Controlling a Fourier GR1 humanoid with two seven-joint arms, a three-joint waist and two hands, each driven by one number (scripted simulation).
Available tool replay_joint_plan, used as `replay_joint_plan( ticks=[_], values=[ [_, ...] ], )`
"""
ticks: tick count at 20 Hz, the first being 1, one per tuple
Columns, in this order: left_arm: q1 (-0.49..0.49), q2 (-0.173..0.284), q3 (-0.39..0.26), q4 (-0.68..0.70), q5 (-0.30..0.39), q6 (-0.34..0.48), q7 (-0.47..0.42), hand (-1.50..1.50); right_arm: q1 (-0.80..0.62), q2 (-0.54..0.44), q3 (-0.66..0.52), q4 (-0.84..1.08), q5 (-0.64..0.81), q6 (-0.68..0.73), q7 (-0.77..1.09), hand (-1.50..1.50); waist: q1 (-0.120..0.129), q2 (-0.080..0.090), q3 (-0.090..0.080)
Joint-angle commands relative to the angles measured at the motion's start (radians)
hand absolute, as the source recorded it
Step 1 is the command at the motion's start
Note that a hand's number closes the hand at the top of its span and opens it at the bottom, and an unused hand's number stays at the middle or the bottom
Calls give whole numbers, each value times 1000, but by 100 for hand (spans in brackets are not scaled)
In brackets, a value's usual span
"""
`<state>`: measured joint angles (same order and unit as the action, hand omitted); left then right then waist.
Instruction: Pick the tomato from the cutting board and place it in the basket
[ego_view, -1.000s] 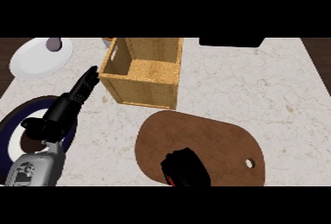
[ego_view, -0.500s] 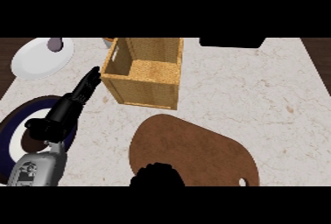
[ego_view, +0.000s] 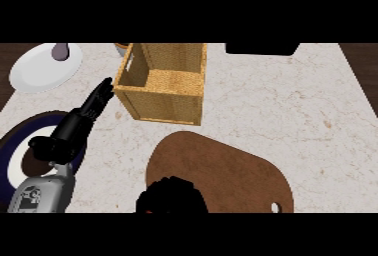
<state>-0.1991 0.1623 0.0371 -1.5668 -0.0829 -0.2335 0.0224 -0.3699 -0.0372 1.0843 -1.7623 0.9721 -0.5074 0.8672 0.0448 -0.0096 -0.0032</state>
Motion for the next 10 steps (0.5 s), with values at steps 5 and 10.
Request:
replay_joint_plan(
  ticks=[5,10],
  values=[
    [-16,-14,-24,-7,-4,-5,23,0,-331,36,-113,6,-12,39,335,150,15,0,-2],
    [1,-4,-22,-1,-5,-15,3,0,-527,37,-248,121,-55,55,407,150,31,3,-2]
  ],
)
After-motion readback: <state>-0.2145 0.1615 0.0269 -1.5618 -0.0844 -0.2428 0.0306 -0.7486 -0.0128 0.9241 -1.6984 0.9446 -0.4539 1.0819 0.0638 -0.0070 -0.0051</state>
